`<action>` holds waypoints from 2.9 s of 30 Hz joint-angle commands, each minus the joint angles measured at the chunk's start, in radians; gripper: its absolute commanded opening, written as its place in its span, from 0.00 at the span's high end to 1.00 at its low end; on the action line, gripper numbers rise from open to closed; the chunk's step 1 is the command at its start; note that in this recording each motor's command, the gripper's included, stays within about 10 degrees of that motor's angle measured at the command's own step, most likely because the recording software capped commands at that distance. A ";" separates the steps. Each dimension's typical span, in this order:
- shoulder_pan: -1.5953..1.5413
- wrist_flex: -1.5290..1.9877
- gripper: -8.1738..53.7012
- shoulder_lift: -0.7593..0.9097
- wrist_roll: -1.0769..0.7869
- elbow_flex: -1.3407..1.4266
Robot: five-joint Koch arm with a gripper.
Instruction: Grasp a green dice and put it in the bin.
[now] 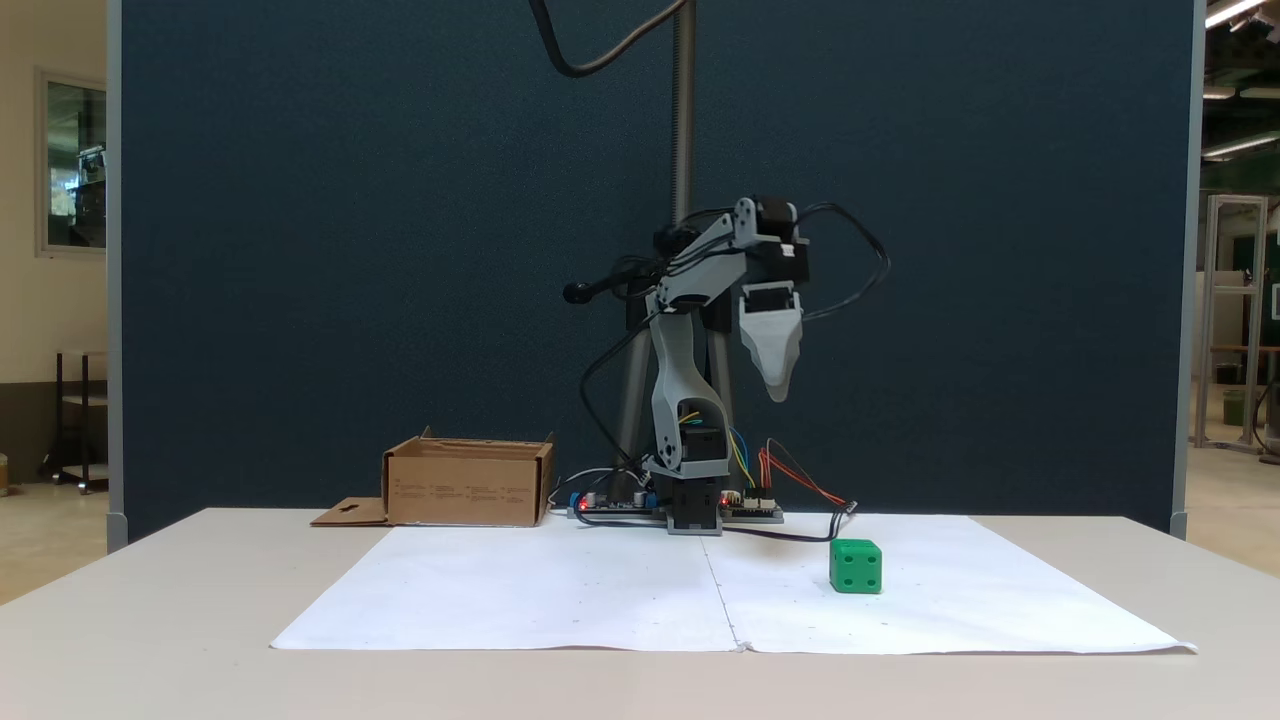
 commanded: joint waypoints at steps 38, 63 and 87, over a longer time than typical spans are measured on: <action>-0.170 -0.307 0.17 -0.379 0.164 -0.084; -0.100 -0.305 0.17 -0.443 0.164 -0.075; -0.120 -0.354 0.16 -0.548 0.164 -0.072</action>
